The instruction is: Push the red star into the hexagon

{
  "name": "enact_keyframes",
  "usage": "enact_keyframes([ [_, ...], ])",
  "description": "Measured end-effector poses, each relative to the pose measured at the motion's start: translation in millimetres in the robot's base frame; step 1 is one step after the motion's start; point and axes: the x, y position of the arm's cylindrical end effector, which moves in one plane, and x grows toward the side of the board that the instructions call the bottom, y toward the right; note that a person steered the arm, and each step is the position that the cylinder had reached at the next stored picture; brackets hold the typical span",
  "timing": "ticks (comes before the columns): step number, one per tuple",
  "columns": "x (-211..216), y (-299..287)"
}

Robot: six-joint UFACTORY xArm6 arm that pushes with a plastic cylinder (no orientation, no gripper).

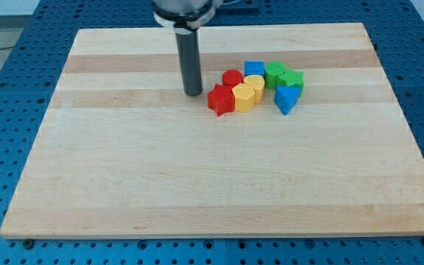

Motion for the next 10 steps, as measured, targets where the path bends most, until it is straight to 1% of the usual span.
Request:
enact_keyframes([
  [1,0,31],
  [2,0,45],
  [3,4,48],
  [4,7,29],
  [5,19,4],
  [6,38,-3],
  [7,59,-3],
  [8,65,-2],
  [9,64,-2],
  [10,60,10],
])
